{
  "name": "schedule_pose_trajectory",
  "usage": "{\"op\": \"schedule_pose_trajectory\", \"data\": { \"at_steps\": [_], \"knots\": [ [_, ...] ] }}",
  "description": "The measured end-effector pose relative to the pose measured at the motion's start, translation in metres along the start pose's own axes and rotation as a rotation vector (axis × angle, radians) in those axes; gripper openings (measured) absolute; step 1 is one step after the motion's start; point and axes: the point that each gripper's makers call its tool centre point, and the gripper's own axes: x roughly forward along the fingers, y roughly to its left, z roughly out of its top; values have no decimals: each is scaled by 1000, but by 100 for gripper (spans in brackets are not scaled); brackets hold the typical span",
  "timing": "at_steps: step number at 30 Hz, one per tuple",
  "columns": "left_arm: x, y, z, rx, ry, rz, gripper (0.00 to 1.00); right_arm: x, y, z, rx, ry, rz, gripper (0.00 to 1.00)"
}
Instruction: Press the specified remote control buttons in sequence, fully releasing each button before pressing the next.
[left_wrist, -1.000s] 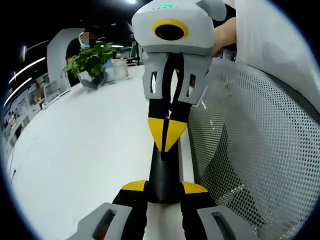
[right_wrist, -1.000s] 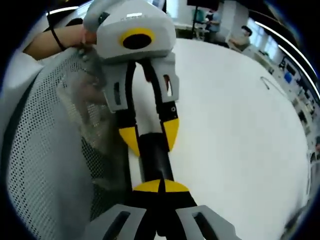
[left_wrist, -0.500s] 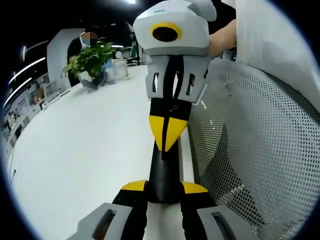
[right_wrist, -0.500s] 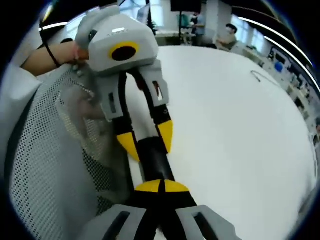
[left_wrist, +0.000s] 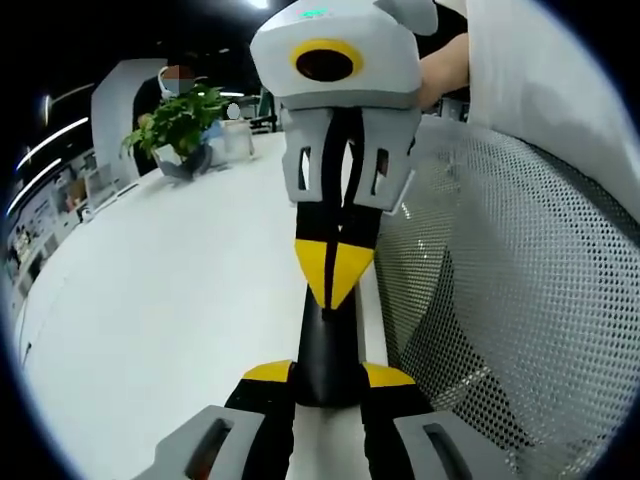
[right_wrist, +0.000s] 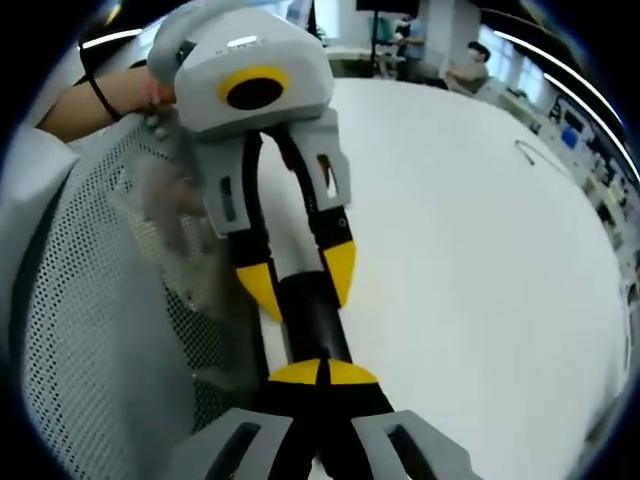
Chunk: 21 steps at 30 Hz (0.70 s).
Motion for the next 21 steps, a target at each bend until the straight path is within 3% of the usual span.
{"op": "schedule_pose_trajectory", "data": {
  "at_steps": [4, 11, 21],
  "knots": [
    [0, 0, 0, -3, 0, 1, 24, 0, 1, -2, -18, -1, -25, 0],
    [0, 0, 0, -9, 0, 3, 24, -3, 0, -1, -32, -87, -28, 0],
    [0, 1, 0, -9, 0, 3, 24, 0, 0, 4, -74, -73, -11, 0]
  ]
}}
